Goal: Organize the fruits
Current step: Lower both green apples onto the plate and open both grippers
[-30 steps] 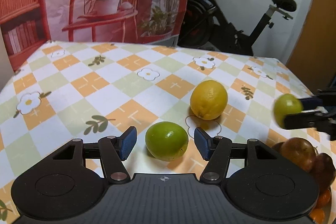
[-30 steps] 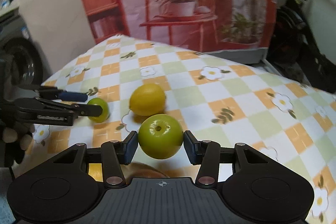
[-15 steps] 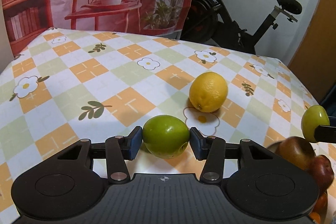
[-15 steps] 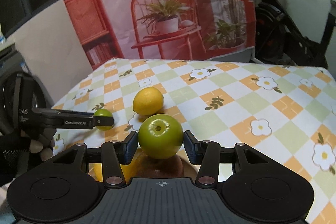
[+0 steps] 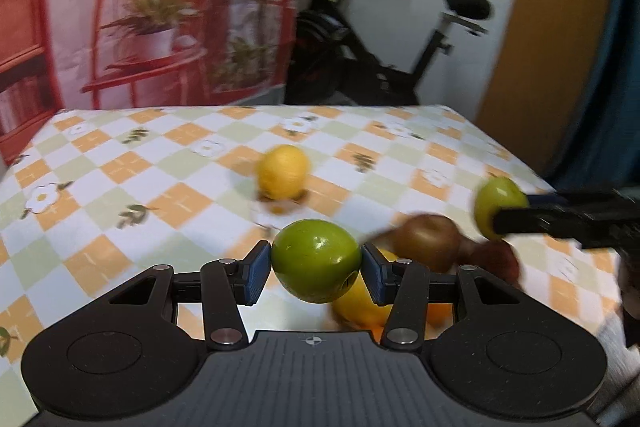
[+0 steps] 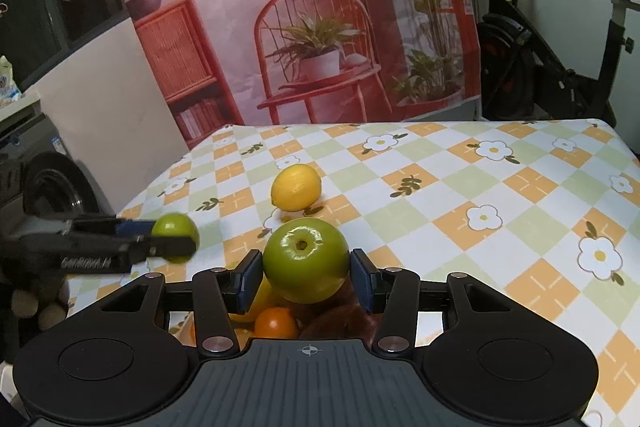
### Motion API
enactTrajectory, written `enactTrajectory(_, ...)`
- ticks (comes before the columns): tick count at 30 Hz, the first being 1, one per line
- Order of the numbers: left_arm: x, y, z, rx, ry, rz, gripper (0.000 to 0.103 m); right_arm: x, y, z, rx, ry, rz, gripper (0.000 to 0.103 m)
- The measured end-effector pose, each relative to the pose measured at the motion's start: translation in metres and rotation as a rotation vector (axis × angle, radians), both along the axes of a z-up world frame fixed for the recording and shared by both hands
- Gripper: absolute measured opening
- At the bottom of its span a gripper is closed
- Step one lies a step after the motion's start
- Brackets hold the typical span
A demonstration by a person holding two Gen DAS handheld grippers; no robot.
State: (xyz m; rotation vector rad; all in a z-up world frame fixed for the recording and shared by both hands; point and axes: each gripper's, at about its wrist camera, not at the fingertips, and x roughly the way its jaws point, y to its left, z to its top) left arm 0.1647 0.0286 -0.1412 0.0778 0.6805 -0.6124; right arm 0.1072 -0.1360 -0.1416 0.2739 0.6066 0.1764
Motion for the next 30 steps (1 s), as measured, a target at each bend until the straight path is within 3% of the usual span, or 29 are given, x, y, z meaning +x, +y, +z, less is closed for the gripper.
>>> enactTrajectory(11, -0.038, -0.017, -0.017, -0.011, 0.116, -0.133, 0.051, -0.041, -0.001, 0.0, 0.019, -0.021, -0.019, 0.044)
enactTrajectory(16, -0.039, -0.023, -0.032, 0.016, 0.189, -0.146, 0.051, -0.043, 0.002, 0.0, 0.014, -0.022, -0.006, 0.044)
enactTrajectory(25, -0.032, -0.021, -0.046, 0.024, 0.246, -0.126, 0.052, -0.038, 0.003, -0.009, 0.027, 0.003, -0.004, 0.044)
enactTrajectory(30, -0.033, -0.014, -0.041, -0.012, 0.221, -0.103, 0.052, -0.036, 0.008, -0.012, 0.022, 0.014, 0.008, 0.044)
